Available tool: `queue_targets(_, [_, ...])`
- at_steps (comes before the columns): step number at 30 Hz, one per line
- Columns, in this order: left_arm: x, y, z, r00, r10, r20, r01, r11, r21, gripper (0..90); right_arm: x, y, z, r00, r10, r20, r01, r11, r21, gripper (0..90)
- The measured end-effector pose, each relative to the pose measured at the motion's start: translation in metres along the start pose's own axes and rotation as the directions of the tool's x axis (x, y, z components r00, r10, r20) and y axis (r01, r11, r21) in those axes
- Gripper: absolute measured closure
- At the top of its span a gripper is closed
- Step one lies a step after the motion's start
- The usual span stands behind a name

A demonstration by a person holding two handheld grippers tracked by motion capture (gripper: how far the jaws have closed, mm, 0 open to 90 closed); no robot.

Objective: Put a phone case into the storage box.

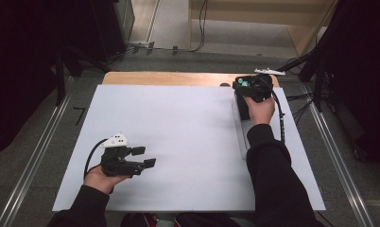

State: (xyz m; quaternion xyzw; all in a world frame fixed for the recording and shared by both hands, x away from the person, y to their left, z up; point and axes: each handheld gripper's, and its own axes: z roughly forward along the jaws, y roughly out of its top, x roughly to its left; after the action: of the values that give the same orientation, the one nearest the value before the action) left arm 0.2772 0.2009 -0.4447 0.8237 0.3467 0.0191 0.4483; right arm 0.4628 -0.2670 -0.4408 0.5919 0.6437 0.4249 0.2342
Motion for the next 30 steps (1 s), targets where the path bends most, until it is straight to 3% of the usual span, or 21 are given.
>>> queue_targets(14, [0.0, 0.001, -0.001, 1.0, 0.002, 0.005, -0.002, 1.0, 0.0, 30.9, 0.011, -0.005, -0.028, 0.999, -0.032, -0.033, 0.033, 0.999, 0.034, 0.0])
queue_targets(25, [0.0, 0.002, 0.001, 1.0, 0.001, 0.01, -0.001, 1.0, 0.003, 30.9, 0.035, -0.011, -0.052, 0.9917, -0.071, -0.107, 0.075, 0.997, 0.033, 0.0])
queue_targets(30, [0.001, 0.002, 0.002, 0.9999, 0.003, 0.017, -0.003, 0.9999, 0.014, 30.8, 0.05, -0.018, -0.062, 0.9847, -0.104, -0.139, 0.113, 0.992, 0.059, 0.0])
